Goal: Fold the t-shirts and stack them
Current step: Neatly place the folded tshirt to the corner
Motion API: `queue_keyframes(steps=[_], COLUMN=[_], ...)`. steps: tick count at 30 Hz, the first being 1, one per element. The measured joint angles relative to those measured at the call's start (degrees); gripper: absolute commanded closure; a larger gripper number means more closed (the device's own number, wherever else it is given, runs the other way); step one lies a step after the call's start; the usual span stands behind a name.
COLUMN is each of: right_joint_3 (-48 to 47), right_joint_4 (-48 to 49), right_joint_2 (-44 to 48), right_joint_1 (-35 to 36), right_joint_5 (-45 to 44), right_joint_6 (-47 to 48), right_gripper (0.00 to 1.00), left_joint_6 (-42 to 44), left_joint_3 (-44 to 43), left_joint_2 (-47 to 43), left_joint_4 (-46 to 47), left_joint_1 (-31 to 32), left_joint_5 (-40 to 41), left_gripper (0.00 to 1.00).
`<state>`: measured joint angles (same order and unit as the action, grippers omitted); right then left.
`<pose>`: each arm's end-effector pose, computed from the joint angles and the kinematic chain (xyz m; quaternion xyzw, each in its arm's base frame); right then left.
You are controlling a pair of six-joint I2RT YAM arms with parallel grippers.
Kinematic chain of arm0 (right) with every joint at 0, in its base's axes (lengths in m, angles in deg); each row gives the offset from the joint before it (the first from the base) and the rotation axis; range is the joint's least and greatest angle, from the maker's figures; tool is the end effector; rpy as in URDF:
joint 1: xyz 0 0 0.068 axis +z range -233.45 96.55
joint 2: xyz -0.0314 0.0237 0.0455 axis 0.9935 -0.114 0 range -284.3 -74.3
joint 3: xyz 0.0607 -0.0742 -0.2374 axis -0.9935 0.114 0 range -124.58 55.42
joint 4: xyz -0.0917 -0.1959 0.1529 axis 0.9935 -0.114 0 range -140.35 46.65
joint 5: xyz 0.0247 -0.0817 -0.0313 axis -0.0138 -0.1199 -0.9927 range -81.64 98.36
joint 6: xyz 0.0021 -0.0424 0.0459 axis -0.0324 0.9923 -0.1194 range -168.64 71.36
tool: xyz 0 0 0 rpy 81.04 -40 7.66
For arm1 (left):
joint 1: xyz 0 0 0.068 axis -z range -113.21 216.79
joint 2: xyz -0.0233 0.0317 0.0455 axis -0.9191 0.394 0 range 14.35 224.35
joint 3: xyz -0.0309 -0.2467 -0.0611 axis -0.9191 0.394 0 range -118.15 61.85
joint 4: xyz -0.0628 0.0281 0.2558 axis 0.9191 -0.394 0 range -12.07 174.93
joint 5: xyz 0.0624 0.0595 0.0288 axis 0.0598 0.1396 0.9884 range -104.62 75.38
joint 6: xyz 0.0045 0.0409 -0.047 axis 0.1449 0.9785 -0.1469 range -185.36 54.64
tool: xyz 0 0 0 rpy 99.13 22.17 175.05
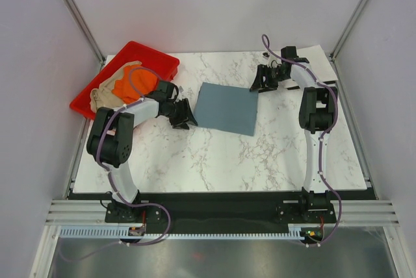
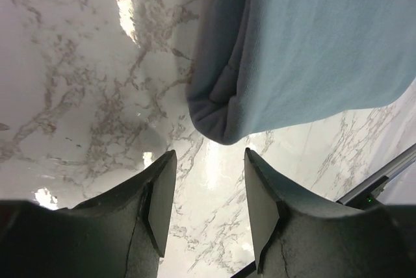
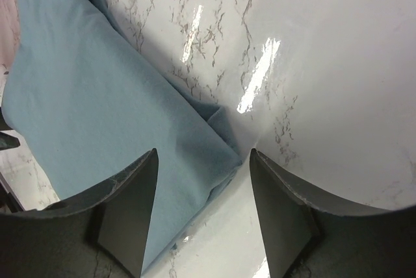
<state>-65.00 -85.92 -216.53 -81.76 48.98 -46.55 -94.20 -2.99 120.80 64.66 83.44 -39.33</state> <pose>0.5146 0.0463 0.1285 -0.1071 0.9115 0.3377 0.2091 0.3496 -0.1253 0.1264 -0.0490 0.9477 -0.2832 0.1386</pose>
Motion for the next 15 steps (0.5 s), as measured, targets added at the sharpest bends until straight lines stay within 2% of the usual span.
queue_keyframes(steps=[11, 14, 15], right_joint_3=[-0.5, -0.5, -0.5], right_joint_4=[-0.4, -0.5, -0.6], right_joint_2=[-0.5, -0.5, -0.5], right_joint_1=[0.0, 0.0, 0.0], right_joint_5=[0.9, 1.0, 1.0], right_joint_6=[0.9, 1.4, 1.6], right_gripper=[0.35, 0.35, 0.35], left_joint_6=[0.7, 0.7, 0.7], left_joint_3=[-5.8, -5.9, -5.9], left_joint_2=[3.5, 5.3, 5.9], left_joint_4=[0.2, 0.2, 0.2], left_joint_1=[-2.5, -2.5, -2.5], left_joint_5=[-5.0, -5.9, -6.0], left_gripper=[0.48, 0.54, 0.58])
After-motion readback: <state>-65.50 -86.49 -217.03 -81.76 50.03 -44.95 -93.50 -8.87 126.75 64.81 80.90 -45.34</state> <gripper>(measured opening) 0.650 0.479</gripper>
